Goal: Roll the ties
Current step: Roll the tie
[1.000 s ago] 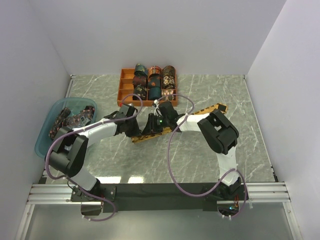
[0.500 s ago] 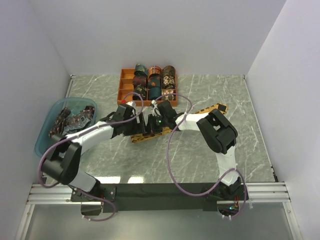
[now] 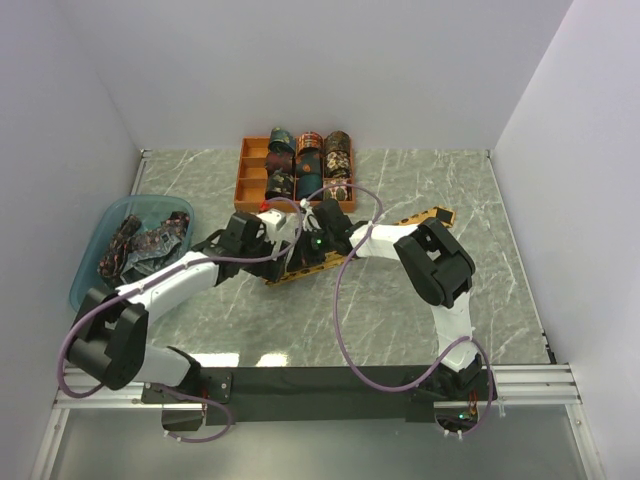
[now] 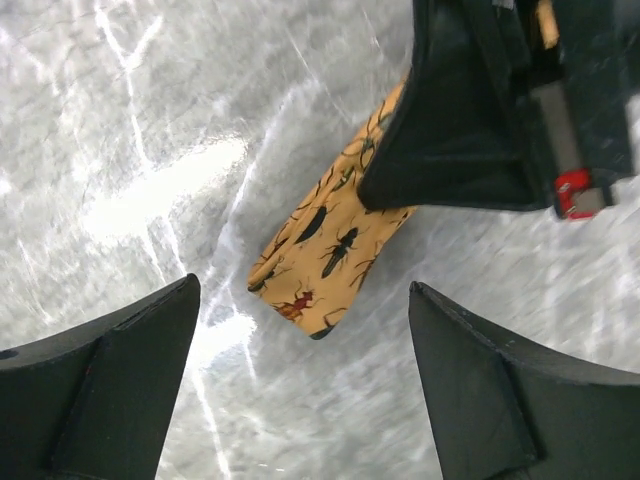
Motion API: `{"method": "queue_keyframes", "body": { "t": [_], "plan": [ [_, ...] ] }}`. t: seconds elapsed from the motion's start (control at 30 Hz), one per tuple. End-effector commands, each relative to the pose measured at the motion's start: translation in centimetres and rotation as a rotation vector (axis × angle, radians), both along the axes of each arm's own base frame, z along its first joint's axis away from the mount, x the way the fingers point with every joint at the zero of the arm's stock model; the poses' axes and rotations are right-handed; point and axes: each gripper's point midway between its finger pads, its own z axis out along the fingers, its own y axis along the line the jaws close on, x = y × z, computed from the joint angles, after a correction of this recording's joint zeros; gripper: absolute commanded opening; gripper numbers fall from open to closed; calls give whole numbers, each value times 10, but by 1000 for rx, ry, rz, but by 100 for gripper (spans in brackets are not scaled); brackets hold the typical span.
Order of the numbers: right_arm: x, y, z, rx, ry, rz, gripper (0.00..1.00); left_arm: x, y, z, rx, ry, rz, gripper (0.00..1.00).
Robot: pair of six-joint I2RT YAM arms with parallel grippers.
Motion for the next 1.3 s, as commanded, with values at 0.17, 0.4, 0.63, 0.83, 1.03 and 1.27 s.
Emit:
{"method": "queue_keyframes", "body": {
  "t": [0.17, 0.4, 0.63, 0.83, 1.03, 1.27],
  "plan": [
    [8, 3, 6, -12, -39, 24, 0, 0, -15, -17, 77, -25, -207, 88],
    [9, 5, 8, -6, -38, 32, 1, 4, -20, -32, 148, -15, -269, 82],
    [8, 5, 9, 0, -37, 38, 2, 5, -20, -45, 168, 7, -283, 62],
    [7, 5, 14, 2, -39, 42, 4, -6, -21, -55, 179, 30, -324, 52],
    [19, -6, 32, 18, -64, -7, 23, -18, -27, -59, 177, 42, -380, 44],
    [25, -15, 48, 29, -95, -17, 34, -24, -31, -55, 151, 33, -422, 42]
  ]
}}
